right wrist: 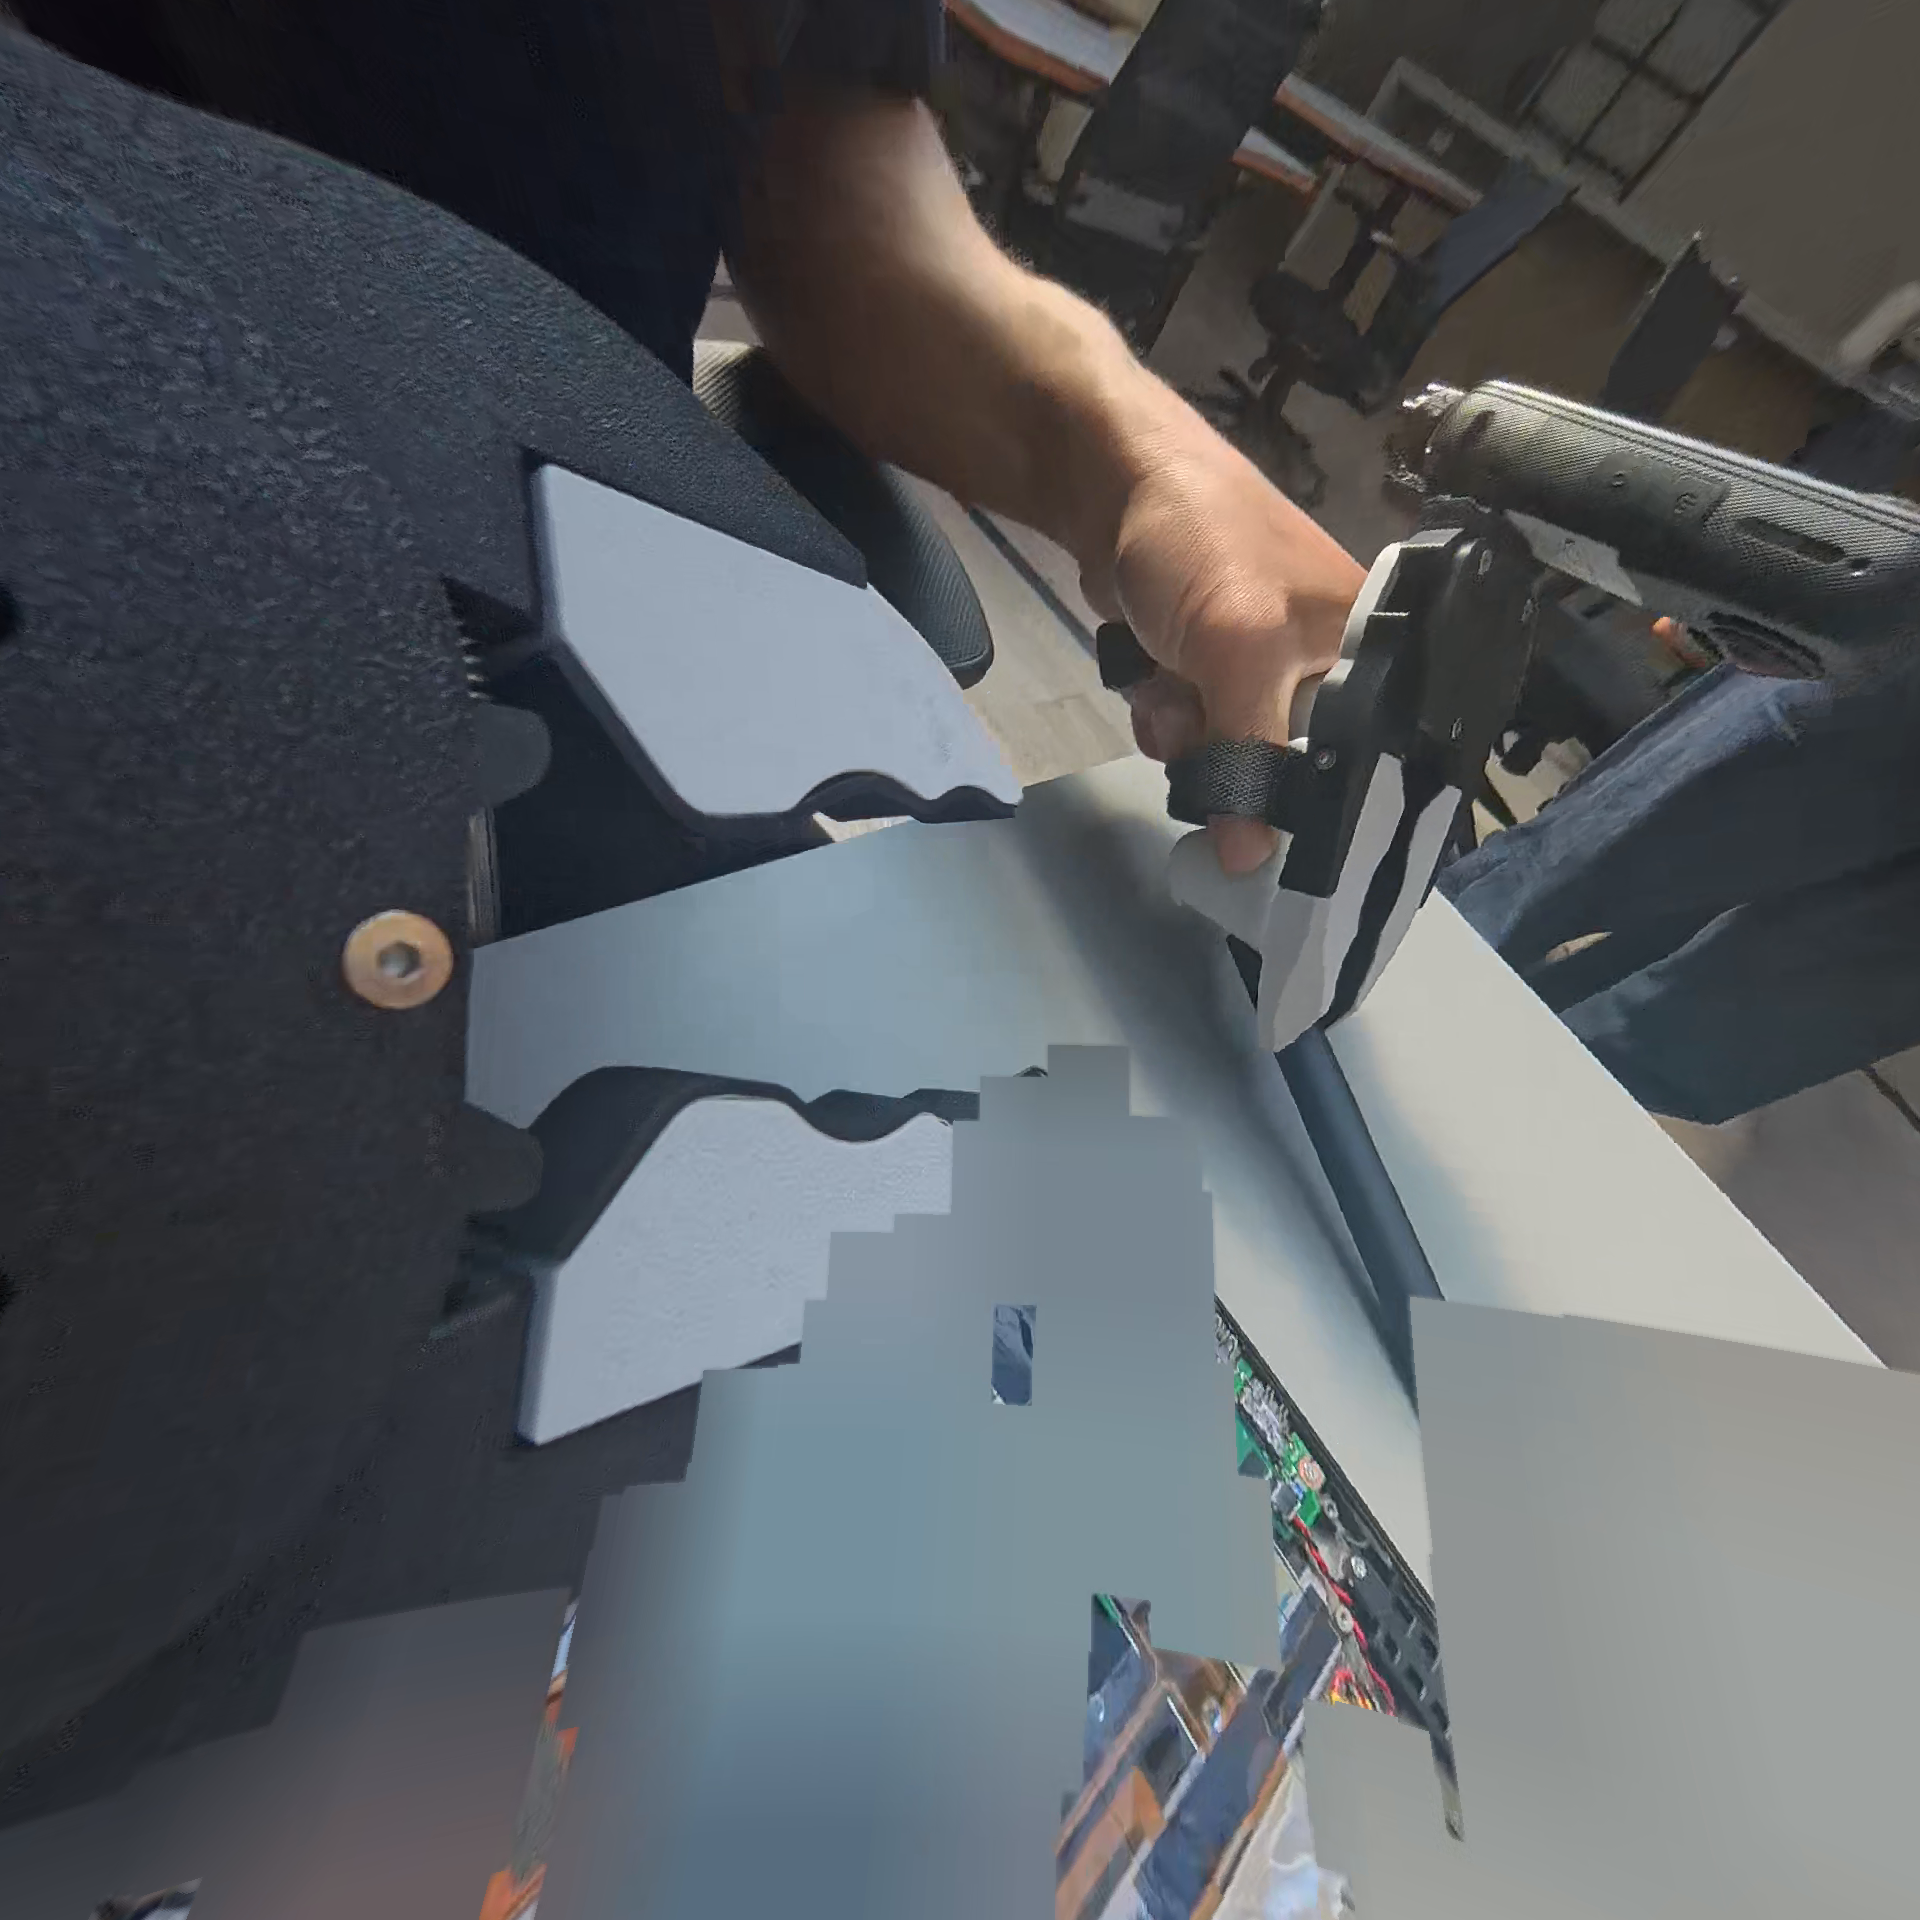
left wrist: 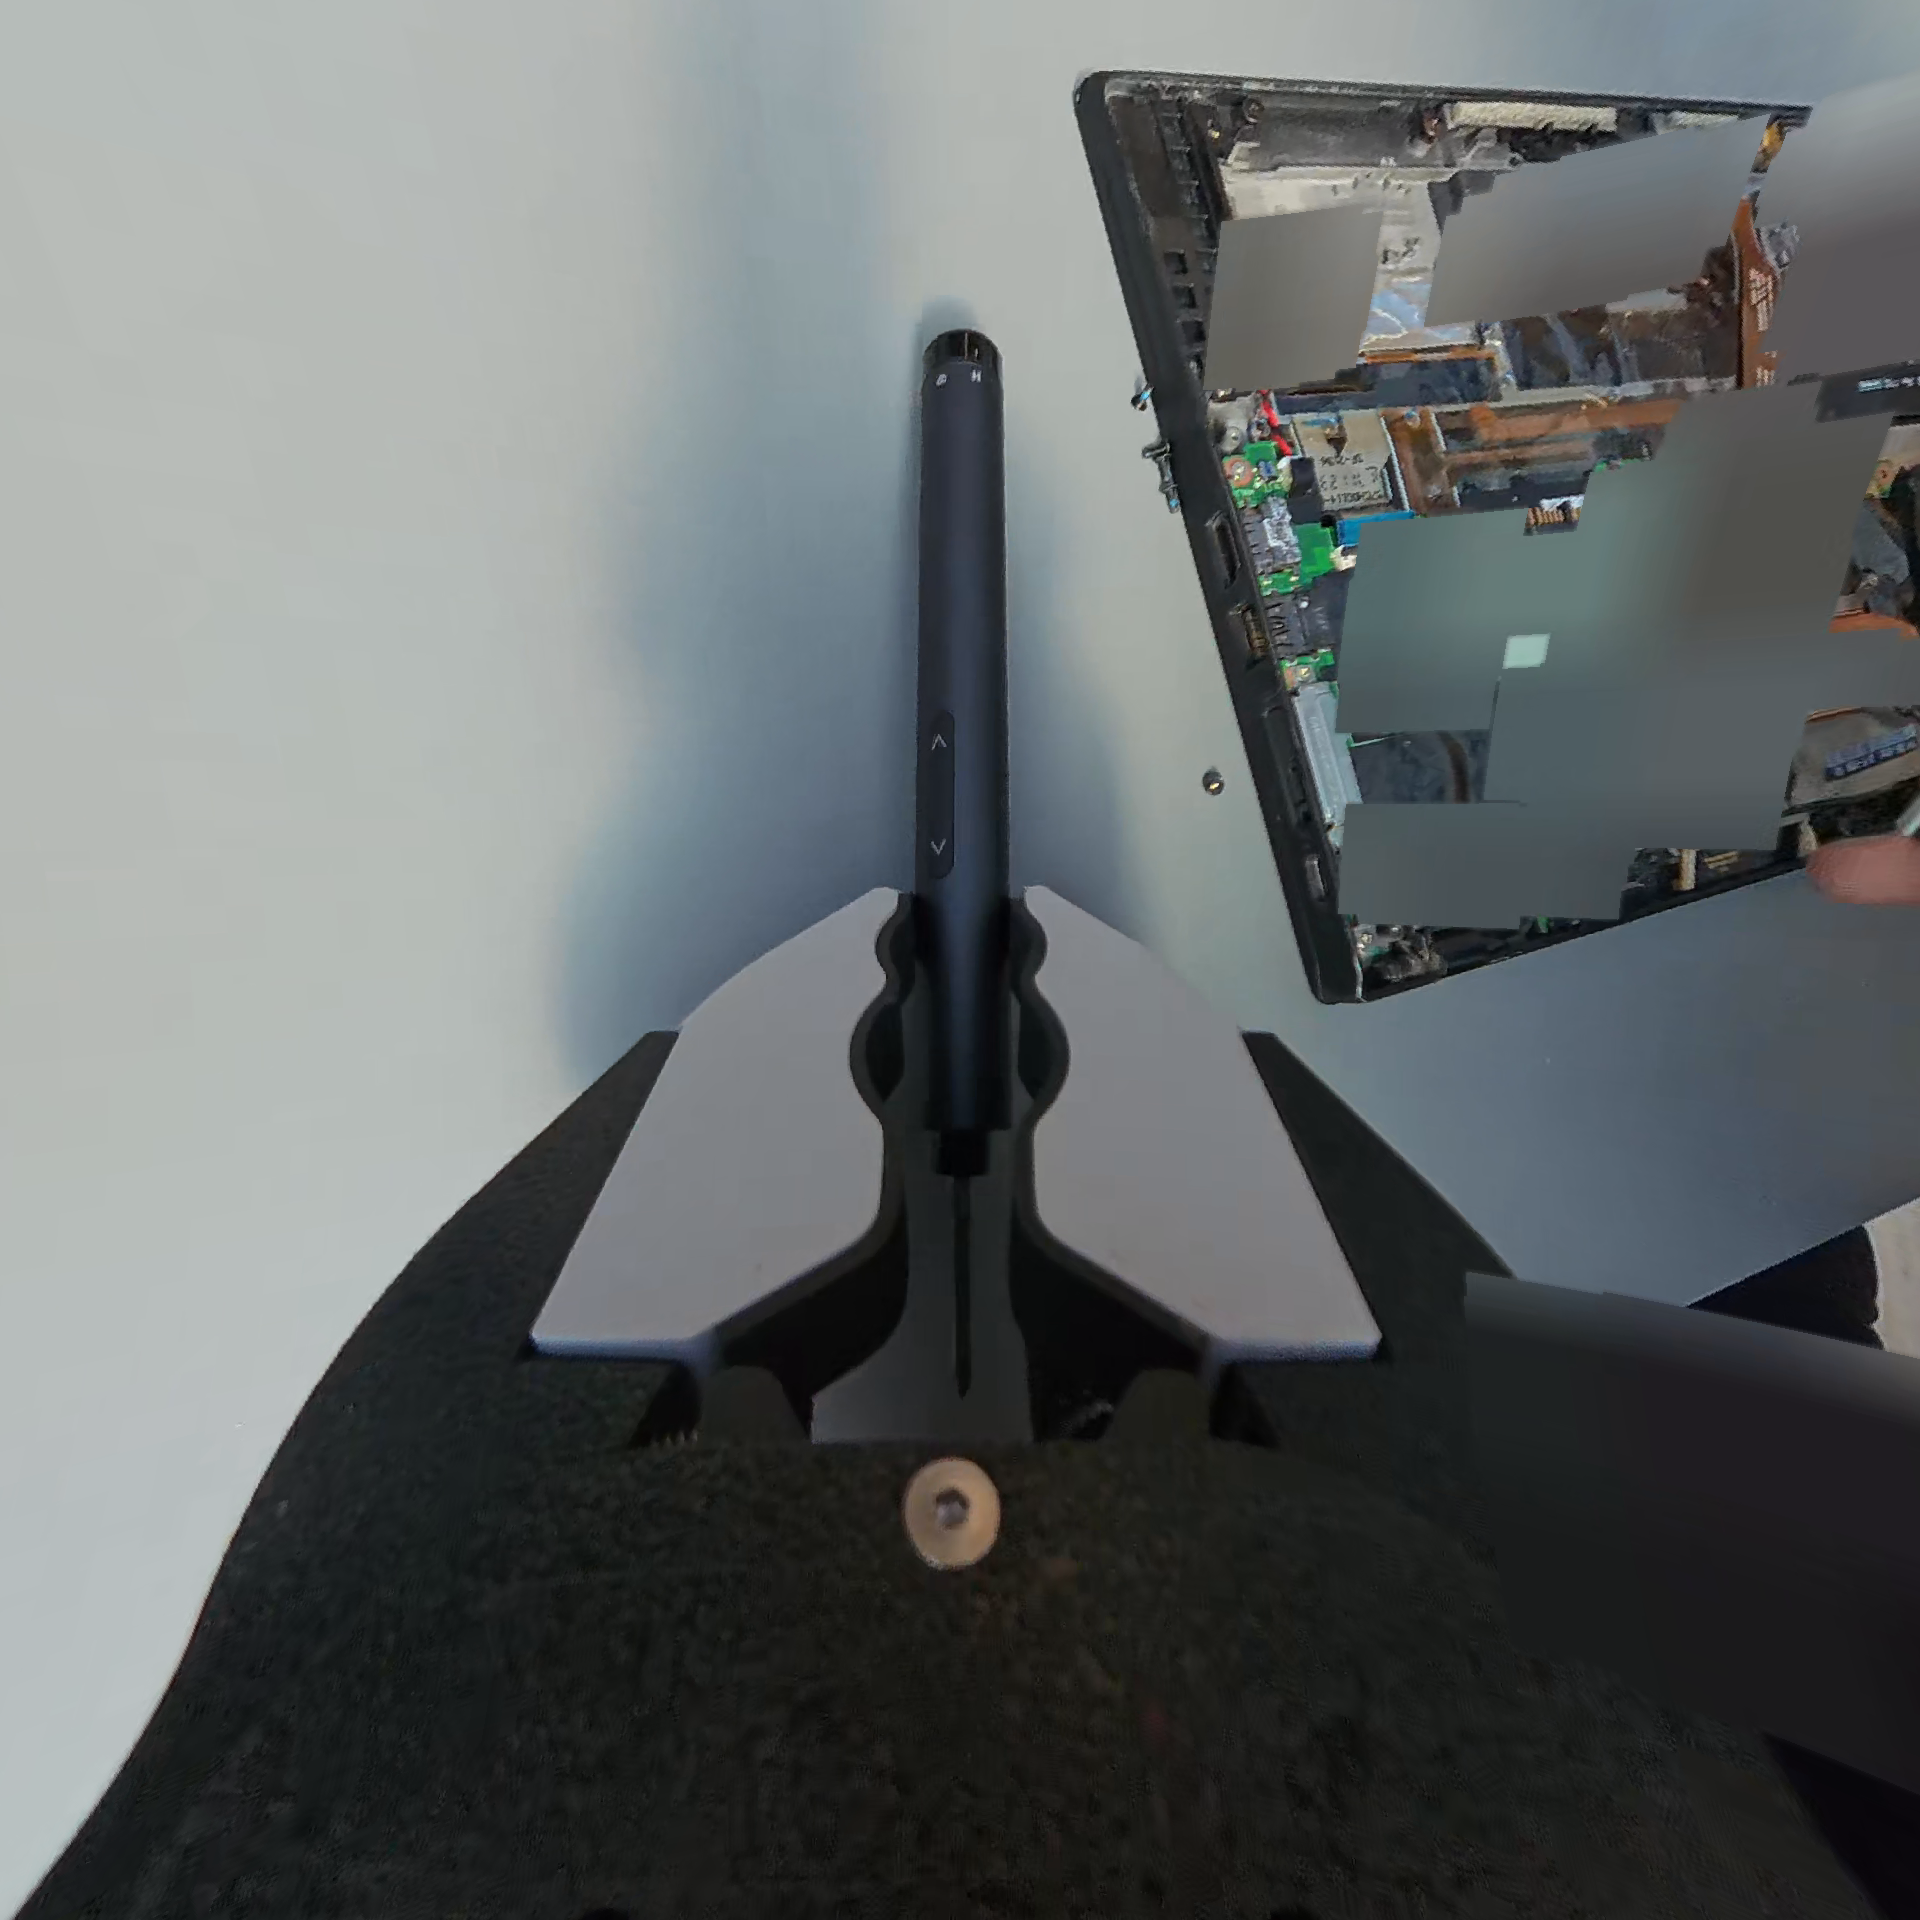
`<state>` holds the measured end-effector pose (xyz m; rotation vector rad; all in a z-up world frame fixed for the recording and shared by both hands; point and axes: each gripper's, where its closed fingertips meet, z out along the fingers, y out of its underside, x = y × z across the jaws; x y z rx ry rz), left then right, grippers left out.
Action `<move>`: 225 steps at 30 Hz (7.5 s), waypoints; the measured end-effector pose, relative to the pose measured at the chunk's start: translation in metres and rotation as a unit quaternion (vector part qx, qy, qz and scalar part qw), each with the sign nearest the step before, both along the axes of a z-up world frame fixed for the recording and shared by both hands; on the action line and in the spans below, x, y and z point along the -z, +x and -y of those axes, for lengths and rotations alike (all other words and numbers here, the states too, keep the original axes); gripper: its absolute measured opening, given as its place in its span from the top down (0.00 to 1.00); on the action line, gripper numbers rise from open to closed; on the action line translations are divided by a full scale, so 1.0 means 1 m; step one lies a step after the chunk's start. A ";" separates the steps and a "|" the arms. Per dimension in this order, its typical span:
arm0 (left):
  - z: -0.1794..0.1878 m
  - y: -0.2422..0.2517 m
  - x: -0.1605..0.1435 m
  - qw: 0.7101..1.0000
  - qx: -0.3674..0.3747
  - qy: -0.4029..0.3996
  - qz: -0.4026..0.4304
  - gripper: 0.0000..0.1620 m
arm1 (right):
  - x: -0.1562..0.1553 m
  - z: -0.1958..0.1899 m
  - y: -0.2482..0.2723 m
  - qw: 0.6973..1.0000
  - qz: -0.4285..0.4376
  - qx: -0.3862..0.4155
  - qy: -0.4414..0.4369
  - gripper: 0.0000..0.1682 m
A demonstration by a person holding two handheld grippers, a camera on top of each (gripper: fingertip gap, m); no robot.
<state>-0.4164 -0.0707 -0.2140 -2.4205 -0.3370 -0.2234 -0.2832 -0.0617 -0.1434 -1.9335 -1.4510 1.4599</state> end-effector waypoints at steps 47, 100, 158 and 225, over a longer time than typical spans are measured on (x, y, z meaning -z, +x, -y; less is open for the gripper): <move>-0.030 0.120 -0.117 0.941 0.212 0.258 -0.062 0.90 | -0.079 -0.059 -0.027 0.931 -0.183 0.054 -0.313 0.87; -0.047 0.050 -0.007 0.970 0.225 0.091 0.029 1.00 | -0.060 -0.126 0.007 0.960 -0.177 0.195 -0.094 0.90; -0.036 0.055 0.004 0.903 0.401 -0.022 -0.153 0.91 | -0.059 -0.118 0.014 0.959 -0.199 0.166 -0.111 0.90; -0.072 0.096 -0.077 0.911 0.326 0.180 0.175 1.00 | -0.084 -0.150 0.033 0.906 -0.319 0.244 -0.134 0.90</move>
